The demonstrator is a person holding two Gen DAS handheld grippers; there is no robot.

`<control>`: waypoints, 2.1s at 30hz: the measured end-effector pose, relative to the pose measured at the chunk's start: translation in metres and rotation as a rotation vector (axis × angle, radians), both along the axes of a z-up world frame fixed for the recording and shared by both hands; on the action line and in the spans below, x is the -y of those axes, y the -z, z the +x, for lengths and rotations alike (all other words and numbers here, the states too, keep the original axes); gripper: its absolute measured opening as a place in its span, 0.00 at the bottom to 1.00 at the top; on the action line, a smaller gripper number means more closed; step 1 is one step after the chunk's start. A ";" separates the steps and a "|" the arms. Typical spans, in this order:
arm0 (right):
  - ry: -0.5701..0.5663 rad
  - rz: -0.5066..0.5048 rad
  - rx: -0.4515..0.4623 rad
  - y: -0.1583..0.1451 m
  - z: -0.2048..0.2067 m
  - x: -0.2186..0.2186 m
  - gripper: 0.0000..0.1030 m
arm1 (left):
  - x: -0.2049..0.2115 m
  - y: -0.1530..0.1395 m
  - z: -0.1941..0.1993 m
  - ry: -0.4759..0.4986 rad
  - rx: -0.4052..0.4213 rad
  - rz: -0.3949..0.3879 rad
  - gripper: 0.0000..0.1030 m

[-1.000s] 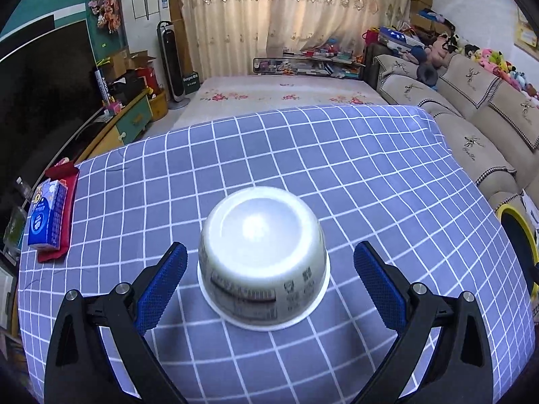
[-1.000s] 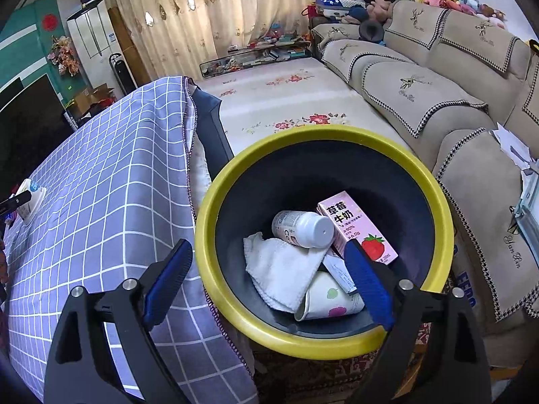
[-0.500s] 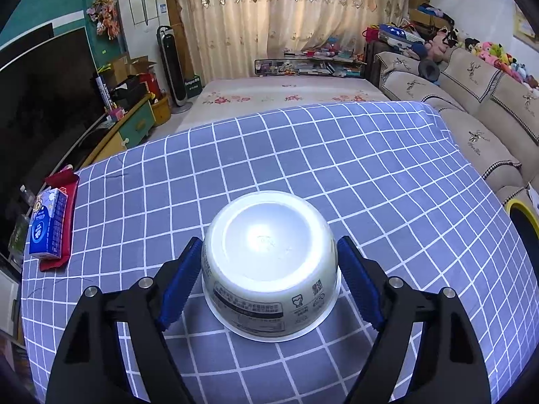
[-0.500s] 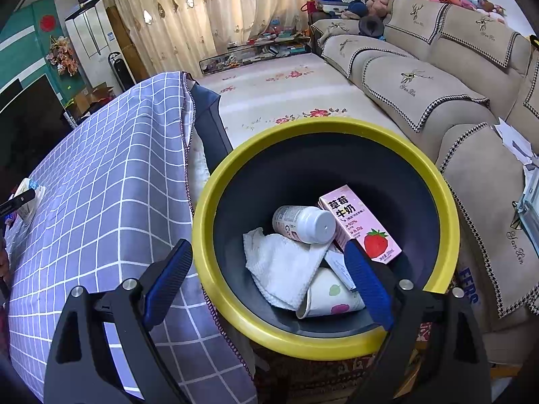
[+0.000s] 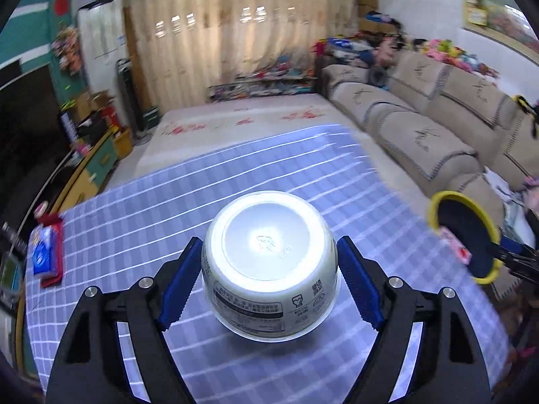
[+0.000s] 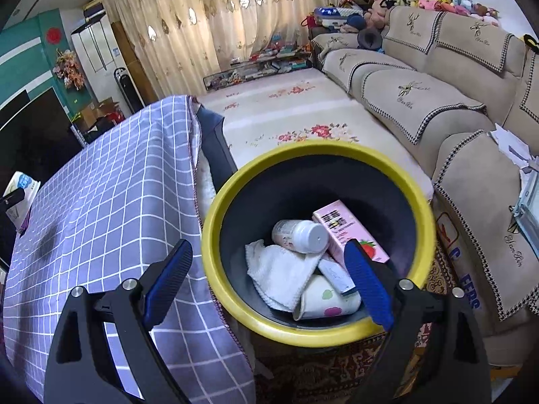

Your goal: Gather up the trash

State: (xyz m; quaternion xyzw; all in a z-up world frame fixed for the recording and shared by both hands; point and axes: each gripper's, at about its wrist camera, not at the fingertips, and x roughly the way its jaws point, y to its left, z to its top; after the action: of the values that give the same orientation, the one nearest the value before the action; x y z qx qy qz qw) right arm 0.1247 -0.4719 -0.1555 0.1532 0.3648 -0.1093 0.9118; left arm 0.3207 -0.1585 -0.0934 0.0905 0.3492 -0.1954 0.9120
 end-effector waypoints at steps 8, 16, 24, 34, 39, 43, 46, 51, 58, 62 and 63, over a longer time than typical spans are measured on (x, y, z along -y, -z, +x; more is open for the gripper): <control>0.087 -0.033 0.014 -0.011 -0.042 0.037 0.84 | 0.124 -0.012 -0.040 0.257 -0.015 -0.015 0.77; 0.183 -0.031 0.015 -0.011 -0.093 0.082 0.84 | 0.249 0.005 -0.058 0.432 -0.073 0.015 0.77; 0.206 -0.005 0.018 -0.005 -0.112 0.103 0.84 | 0.327 0.052 -0.039 0.466 -0.192 0.076 0.77; 0.163 0.004 0.042 -0.013 -0.108 0.092 0.84 | 0.352 0.083 -0.028 0.441 -0.246 0.090 0.91; 0.116 0.007 0.051 -0.020 -0.106 0.076 0.86 | 0.293 0.048 -0.038 0.390 -0.208 0.013 0.94; 0.042 0.005 0.048 -0.025 -0.099 0.051 0.88 | 0.222 0.011 -0.063 0.339 -0.136 -0.036 0.95; -0.020 -0.004 0.044 -0.027 -0.093 0.029 0.88 | 0.163 -0.014 -0.087 0.255 -0.051 -0.037 0.95; -0.126 -0.016 0.057 -0.040 -0.084 -0.015 0.88 | 0.061 -0.037 -0.135 0.034 0.074 -0.022 0.95; -0.235 -0.086 0.130 -0.078 -0.087 -0.073 0.93 | -0.057 -0.051 -0.201 -0.249 0.152 -0.030 0.95; -0.274 -0.124 0.182 -0.101 -0.102 -0.098 0.93 | -0.109 -0.058 -0.238 -0.343 0.162 -0.072 0.95; -0.281 -0.131 0.189 -0.106 -0.106 -0.103 0.93 | -0.117 -0.060 -0.246 -0.360 0.169 -0.071 0.95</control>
State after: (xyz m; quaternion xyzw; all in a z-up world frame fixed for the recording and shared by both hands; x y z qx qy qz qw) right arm 0.0192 -0.3690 -0.0495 0.0506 0.2873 0.0108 0.9565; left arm 0.0742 -0.0413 -0.0336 0.0107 0.2747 -0.0332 0.9609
